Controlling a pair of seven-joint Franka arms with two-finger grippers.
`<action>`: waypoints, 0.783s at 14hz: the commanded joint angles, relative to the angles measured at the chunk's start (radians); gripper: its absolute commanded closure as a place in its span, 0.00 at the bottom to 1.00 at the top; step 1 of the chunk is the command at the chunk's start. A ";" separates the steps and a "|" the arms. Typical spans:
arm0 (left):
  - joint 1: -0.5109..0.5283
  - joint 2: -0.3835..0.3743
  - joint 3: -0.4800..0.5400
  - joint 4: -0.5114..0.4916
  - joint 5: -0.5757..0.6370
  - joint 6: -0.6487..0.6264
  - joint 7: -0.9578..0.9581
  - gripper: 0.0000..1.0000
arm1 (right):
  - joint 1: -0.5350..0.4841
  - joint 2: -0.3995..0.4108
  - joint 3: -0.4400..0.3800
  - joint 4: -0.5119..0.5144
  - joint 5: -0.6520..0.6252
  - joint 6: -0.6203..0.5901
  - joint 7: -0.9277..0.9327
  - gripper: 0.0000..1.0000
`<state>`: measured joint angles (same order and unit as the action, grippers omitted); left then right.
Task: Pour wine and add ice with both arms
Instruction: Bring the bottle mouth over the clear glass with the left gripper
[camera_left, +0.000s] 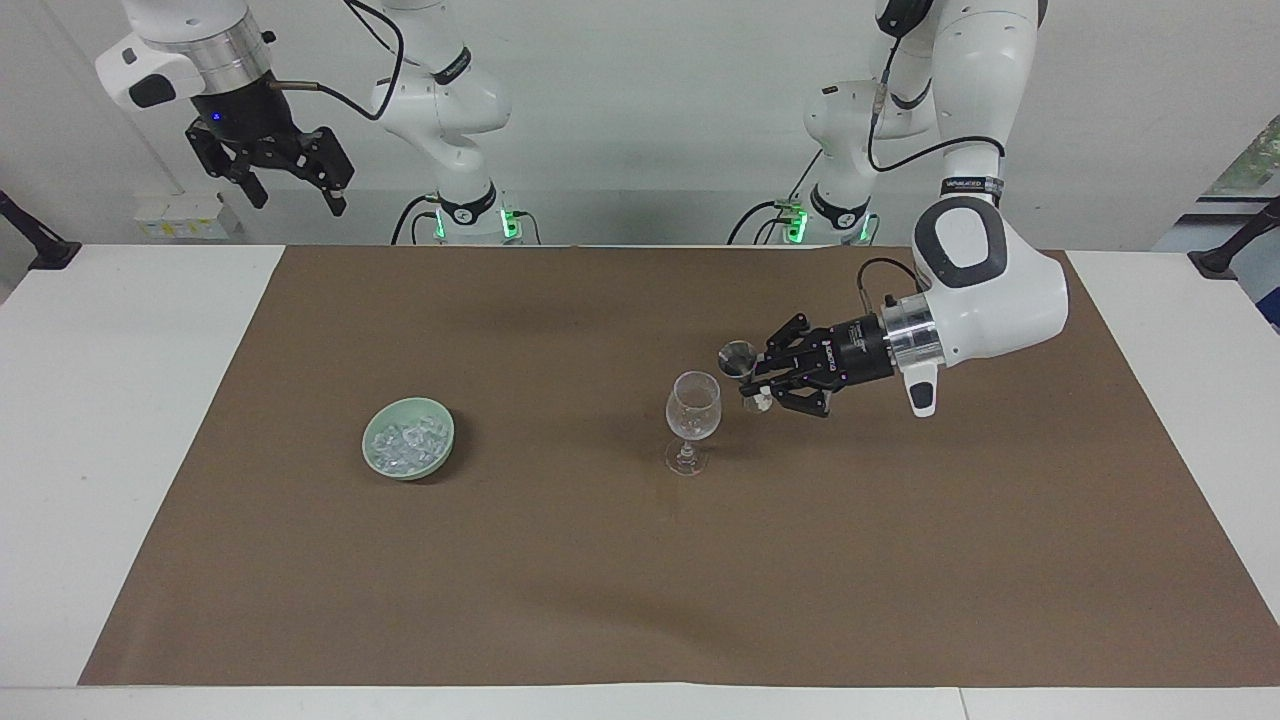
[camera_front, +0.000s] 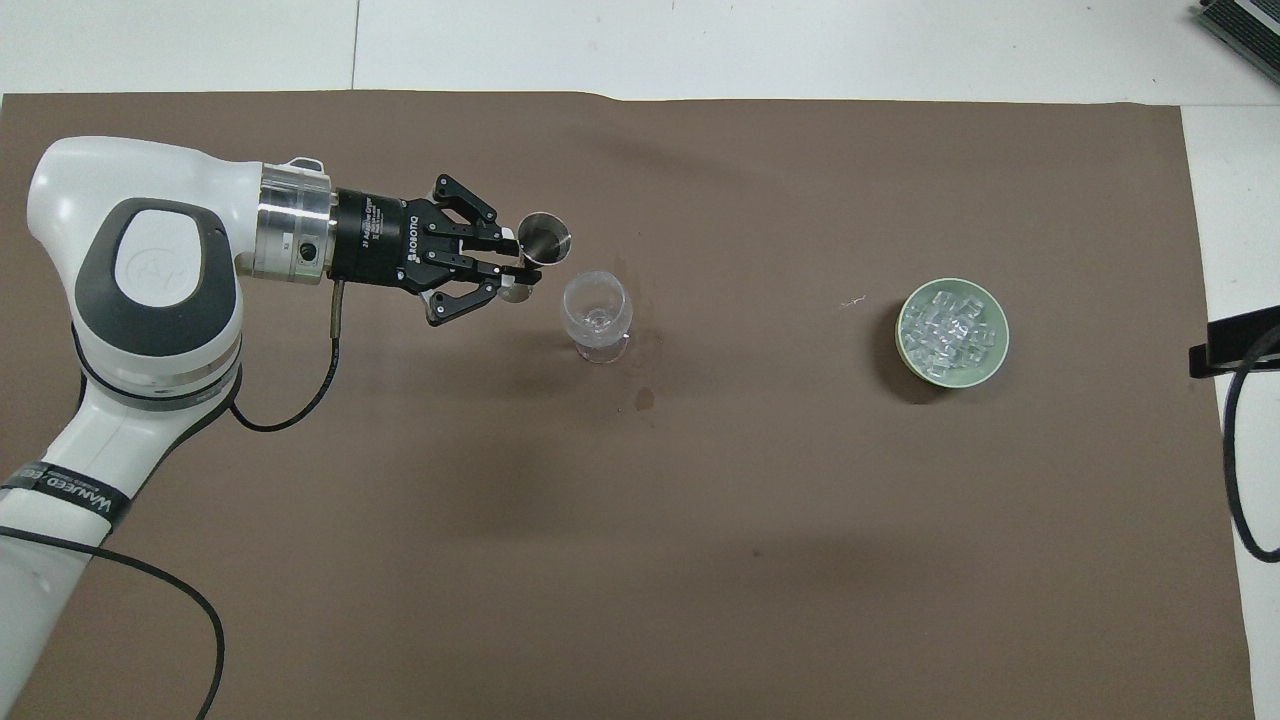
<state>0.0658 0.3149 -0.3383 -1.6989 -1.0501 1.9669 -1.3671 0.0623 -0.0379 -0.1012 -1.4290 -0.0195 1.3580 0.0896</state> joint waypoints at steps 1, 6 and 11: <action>-0.007 -0.037 -0.017 -0.016 0.088 0.021 -0.046 1.00 | -0.005 -0.020 0.002 -0.025 0.009 0.013 -0.016 0.00; -0.007 -0.036 -0.044 -0.001 0.166 0.021 -0.059 1.00 | -0.005 -0.020 0.002 -0.025 0.009 0.013 -0.016 0.00; -0.009 -0.034 -0.067 0.012 0.215 0.052 -0.070 1.00 | -0.005 -0.020 0.002 -0.025 0.009 0.013 -0.016 0.00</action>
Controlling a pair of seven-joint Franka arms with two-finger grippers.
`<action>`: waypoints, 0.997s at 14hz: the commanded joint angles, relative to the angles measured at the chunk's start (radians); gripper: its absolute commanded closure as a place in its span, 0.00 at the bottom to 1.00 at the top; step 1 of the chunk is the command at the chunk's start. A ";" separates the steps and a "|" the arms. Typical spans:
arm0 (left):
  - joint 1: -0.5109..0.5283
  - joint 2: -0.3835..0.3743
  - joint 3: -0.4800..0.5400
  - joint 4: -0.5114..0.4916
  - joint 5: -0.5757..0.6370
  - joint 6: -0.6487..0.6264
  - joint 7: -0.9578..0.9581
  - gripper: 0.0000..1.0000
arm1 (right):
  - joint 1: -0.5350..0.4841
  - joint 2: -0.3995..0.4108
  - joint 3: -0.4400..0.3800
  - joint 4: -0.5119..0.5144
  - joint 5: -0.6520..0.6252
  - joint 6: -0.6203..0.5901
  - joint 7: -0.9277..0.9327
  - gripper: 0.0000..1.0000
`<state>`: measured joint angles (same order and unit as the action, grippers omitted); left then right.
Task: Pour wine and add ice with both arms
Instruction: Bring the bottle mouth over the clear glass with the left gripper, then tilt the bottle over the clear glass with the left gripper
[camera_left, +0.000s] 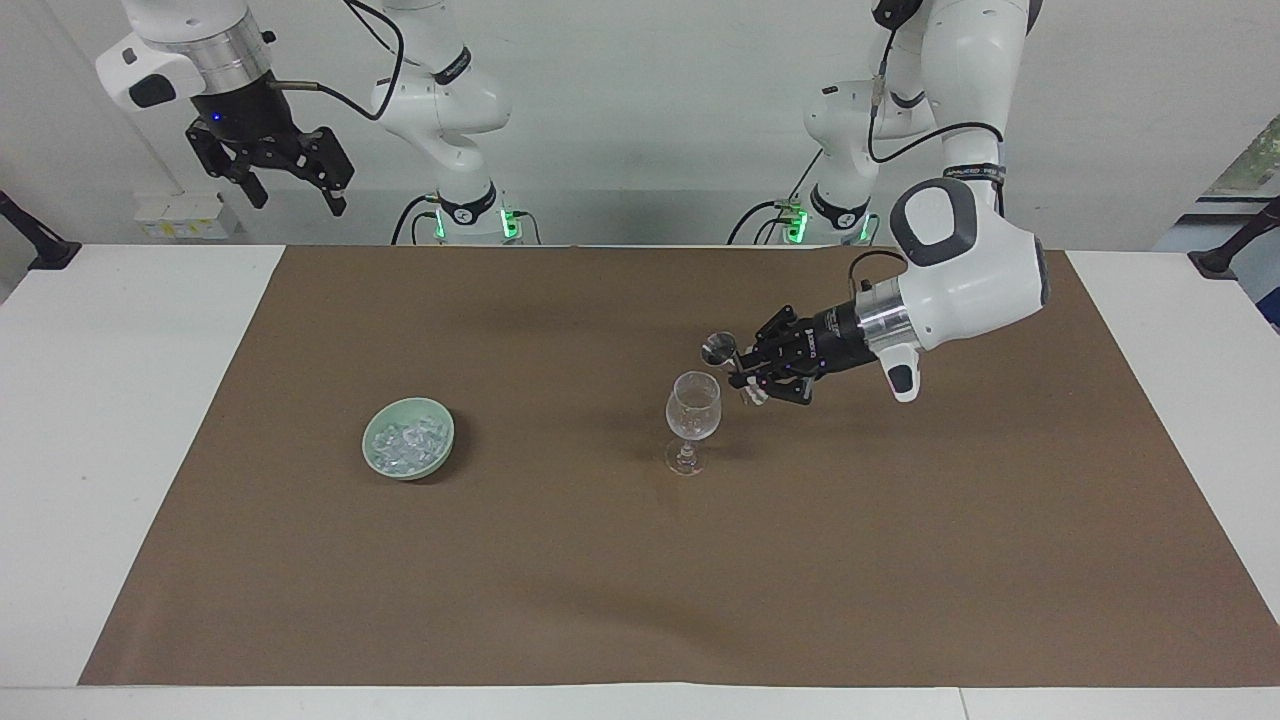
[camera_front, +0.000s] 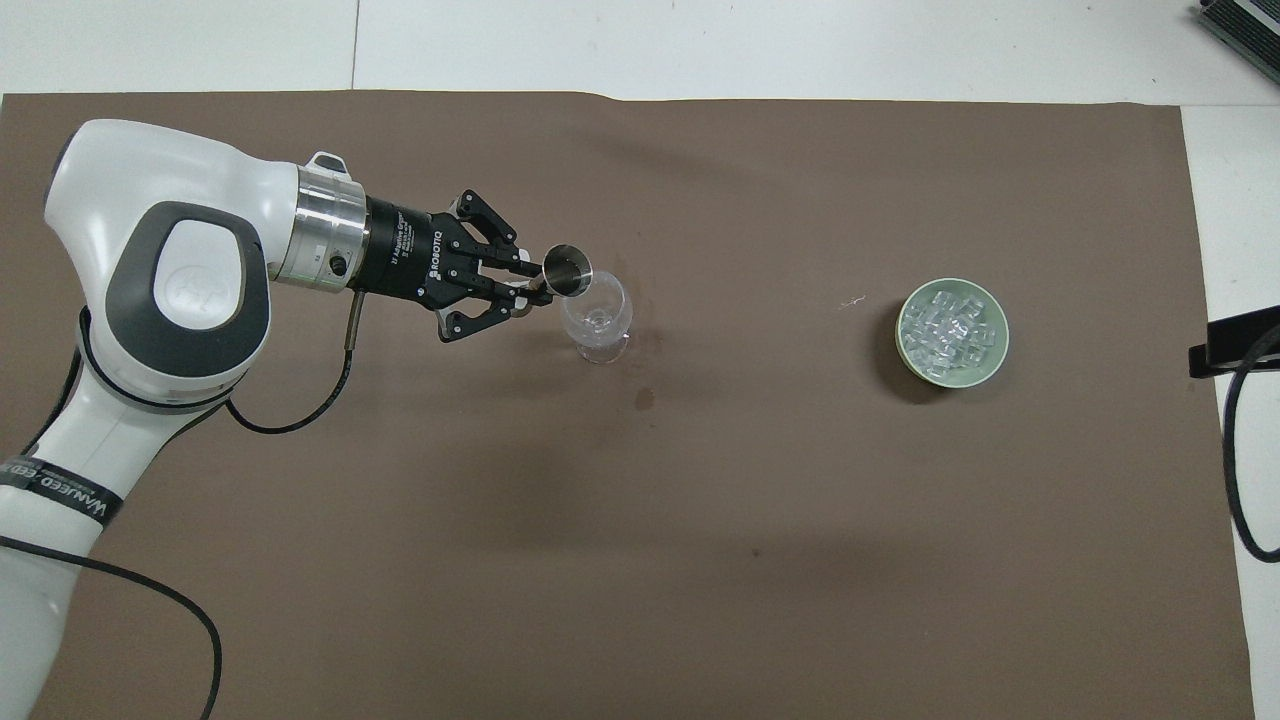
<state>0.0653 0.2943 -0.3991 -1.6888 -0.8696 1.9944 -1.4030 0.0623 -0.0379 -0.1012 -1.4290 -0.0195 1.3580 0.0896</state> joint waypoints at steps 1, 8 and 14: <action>-0.009 -0.007 -0.018 0.011 0.078 0.030 -0.059 1.00 | -0.006 -0.020 0.002 -0.025 0.009 0.013 -0.016 0.00; -0.007 0.034 -0.053 0.087 0.233 0.032 -0.166 1.00 | -0.006 -0.020 0.002 -0.025 0.009 0.013 -0.016 0.00; -0.007 0.071 -0.073 0.148 0.322 0.015 -0.211 1.00 | -0.006 -0.020 0.002 -0.025 0.009 0.013 -0.016 0.00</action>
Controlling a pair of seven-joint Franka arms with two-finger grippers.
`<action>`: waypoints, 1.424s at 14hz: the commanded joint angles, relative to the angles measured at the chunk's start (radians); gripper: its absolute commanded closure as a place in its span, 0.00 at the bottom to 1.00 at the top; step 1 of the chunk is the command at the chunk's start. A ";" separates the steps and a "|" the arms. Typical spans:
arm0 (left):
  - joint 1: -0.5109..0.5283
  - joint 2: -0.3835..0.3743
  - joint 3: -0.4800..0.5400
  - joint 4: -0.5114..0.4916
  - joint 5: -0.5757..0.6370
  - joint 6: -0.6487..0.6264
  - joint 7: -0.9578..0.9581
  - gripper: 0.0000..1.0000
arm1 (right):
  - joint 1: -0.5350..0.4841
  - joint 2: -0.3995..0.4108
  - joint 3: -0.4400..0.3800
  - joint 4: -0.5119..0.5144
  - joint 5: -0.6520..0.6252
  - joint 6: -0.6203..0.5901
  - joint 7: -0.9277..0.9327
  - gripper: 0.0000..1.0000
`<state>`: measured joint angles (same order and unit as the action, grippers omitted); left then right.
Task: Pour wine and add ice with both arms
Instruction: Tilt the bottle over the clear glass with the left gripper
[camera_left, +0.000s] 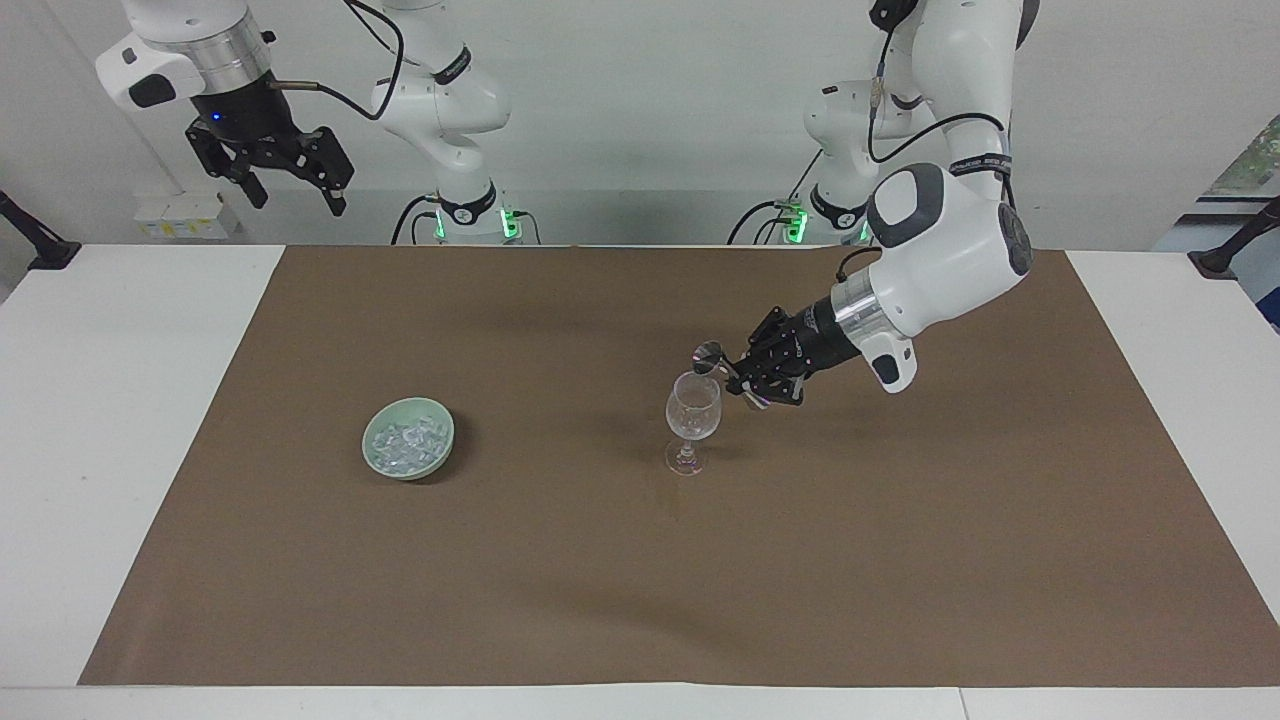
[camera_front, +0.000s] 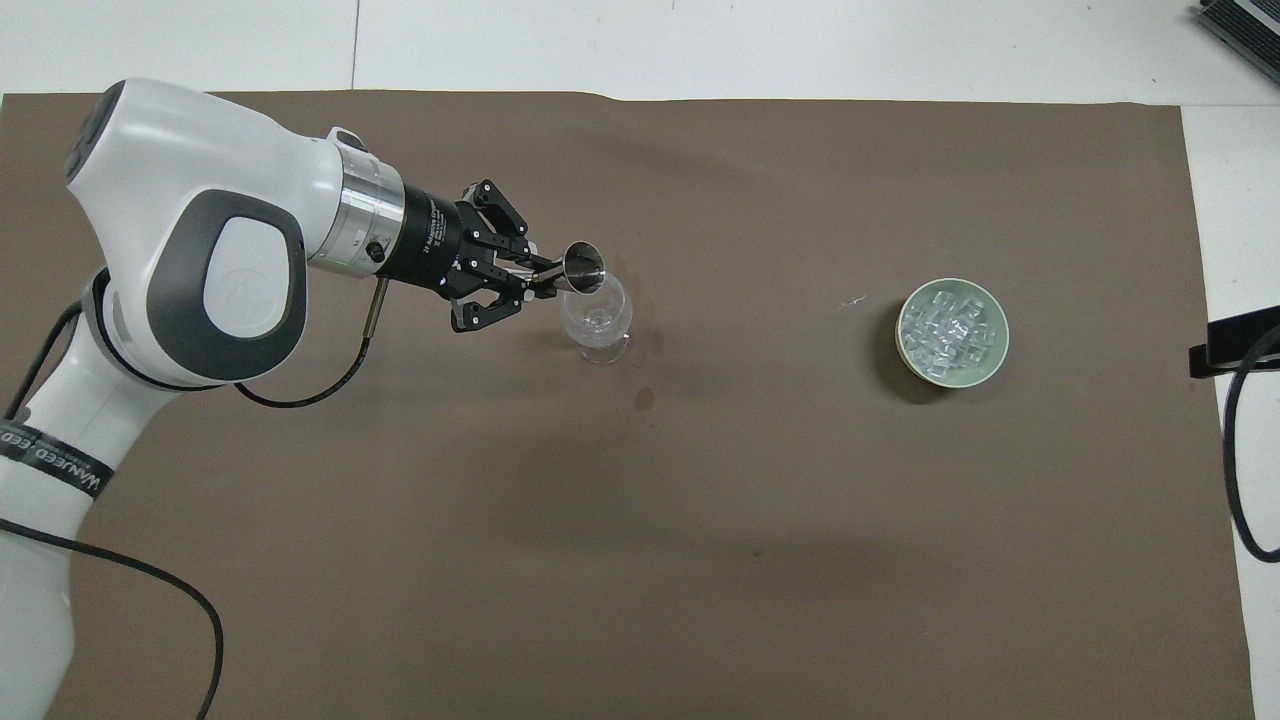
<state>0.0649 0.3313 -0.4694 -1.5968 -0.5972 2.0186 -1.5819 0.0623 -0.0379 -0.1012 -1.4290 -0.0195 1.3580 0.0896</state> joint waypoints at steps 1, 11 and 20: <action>-0.007 0.041 -0.003 0.066 0.062 -0.012 -0.035 1.00 | -0.006 -0.020 0.002 -0.025 0.009 0.013 -0.016 0.00; -0.013 0.054 -0.031 0.074 0.191 -0.011 -0.081 1.00 | -0.006 -0.020 0.002 -0.025 0.009 0.013 -0.016 0.00; -0.016 0.057 -0.067 0.081 0.309 -0.021 -0.112 1.00 | -0.006 -0.020 0.002 -0.025 0.009 0.013 -0.016 0.00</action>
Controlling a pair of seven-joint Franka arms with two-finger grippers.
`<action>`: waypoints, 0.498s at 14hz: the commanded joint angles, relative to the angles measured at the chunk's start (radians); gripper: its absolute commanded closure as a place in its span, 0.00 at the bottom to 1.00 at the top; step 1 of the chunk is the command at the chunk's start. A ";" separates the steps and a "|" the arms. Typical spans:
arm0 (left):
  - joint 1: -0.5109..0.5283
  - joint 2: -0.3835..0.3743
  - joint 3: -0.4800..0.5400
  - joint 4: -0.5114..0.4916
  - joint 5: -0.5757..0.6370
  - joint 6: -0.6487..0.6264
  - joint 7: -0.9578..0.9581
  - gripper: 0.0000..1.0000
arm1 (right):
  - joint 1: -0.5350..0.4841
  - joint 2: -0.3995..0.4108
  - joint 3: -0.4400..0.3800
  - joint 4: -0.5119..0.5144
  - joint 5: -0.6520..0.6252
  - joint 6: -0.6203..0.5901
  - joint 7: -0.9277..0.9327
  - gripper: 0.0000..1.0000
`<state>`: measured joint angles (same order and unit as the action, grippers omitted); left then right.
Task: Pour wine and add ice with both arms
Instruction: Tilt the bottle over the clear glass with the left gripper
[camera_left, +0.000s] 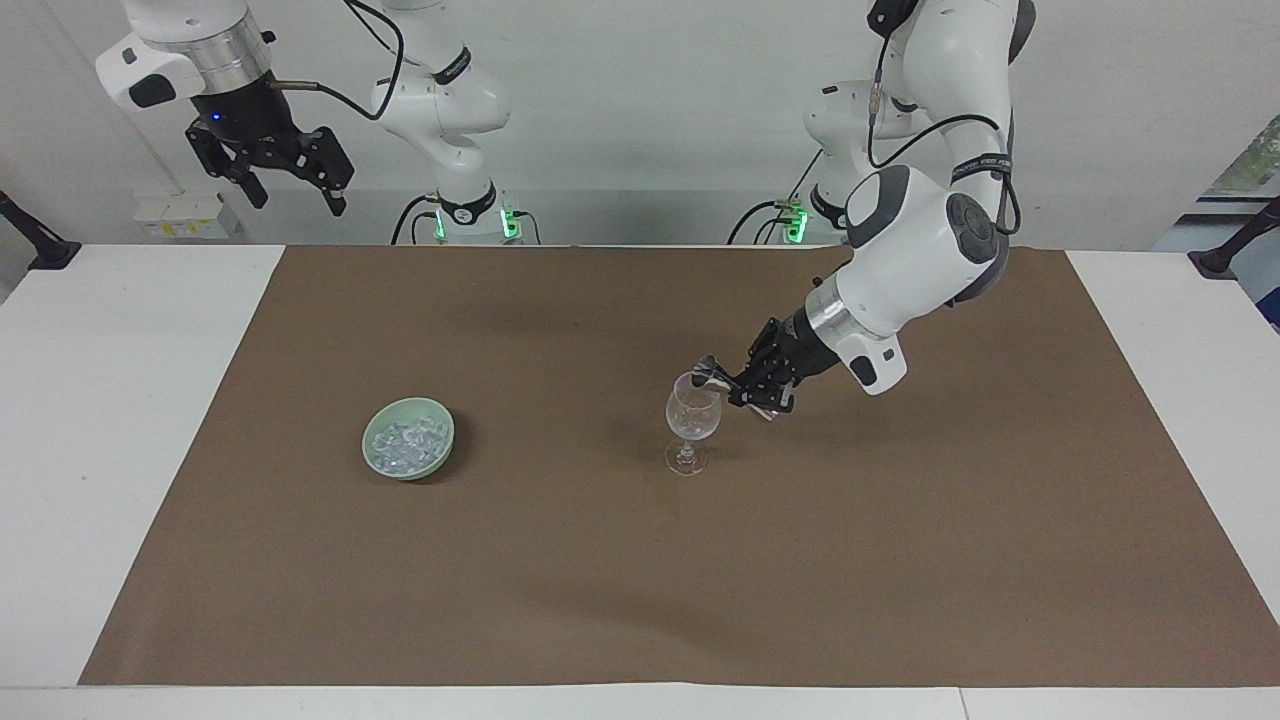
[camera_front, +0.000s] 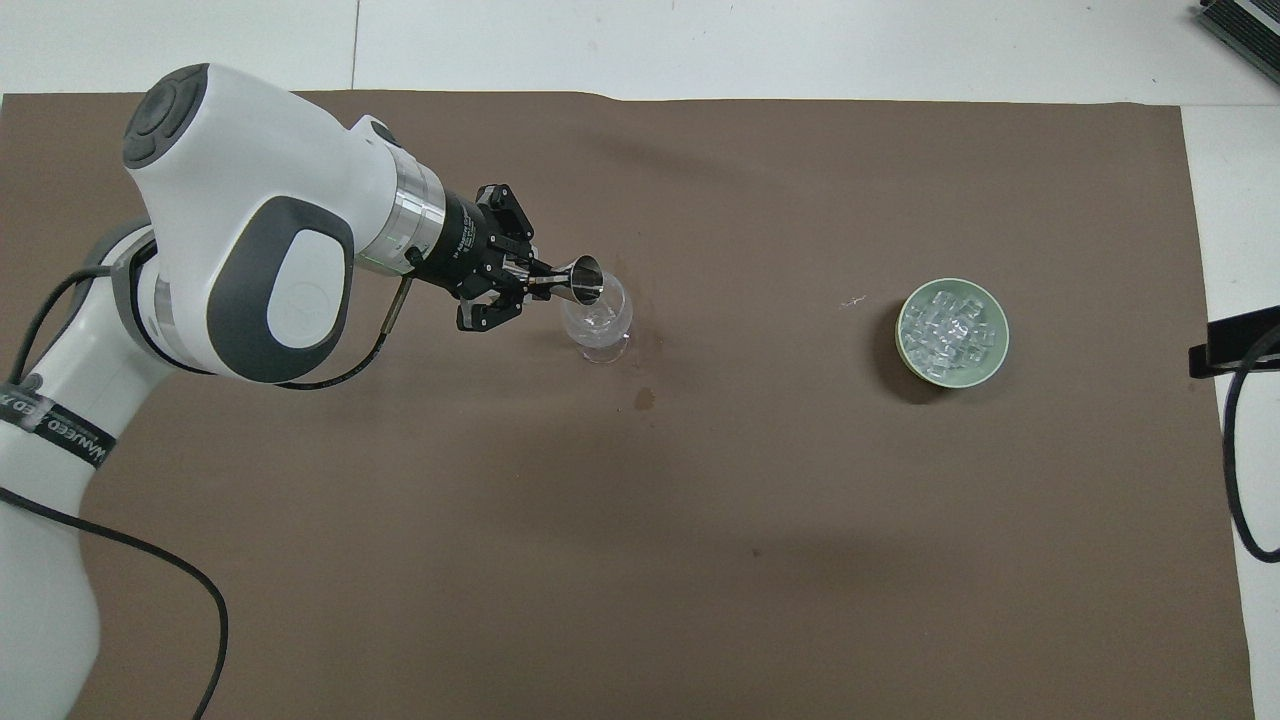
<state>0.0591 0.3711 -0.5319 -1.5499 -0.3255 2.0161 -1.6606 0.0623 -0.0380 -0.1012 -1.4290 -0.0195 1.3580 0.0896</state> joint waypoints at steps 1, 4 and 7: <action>-0.013 0.017 -0.005 0.034 0.048 -0.020 -0.034 1.00 | -0.006 -0.020 0.002 -0.025 0.009 0.013 -0.016 0.00; -0.015 0.017 -0.008 0.034 0.065 -0.022 -0.036 1.00 | -0.006 -0.020 0.002 -0.025 0.009 0.013 -0.016 0.00; -0.015 0.018 -0.008 0.042 0.082 -0.036 -0.036 1.00 | -0.006 -0.020 0.002 -0.025 0.009 0.013 -0.016 0.00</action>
<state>0.0578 0.3713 -0.5431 -1.5496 -0.2768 2.0098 -1.6695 0.0623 -0.0380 -0.1012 -1.4290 -0.0195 1.3580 0.0896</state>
